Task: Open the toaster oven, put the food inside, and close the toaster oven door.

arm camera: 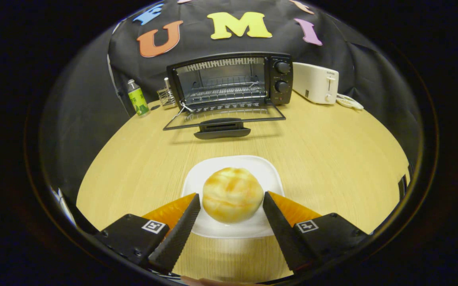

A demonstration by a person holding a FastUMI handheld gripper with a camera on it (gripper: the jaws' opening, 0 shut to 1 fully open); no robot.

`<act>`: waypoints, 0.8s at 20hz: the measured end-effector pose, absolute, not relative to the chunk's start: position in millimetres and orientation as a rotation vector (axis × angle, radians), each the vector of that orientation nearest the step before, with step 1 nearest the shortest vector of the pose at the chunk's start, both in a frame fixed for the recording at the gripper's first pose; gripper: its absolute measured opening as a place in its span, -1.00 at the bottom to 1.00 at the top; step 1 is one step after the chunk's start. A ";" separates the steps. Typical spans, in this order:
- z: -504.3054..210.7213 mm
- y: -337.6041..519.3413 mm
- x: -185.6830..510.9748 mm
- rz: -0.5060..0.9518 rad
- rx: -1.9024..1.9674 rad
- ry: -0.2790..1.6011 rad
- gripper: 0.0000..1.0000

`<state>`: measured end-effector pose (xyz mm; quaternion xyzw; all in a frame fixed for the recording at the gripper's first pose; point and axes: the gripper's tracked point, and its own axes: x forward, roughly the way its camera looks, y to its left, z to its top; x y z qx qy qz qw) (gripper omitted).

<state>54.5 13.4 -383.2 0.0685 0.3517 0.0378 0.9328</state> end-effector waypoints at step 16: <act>-270.6 25.8 92.3 0.176 0.408 0.385 0.70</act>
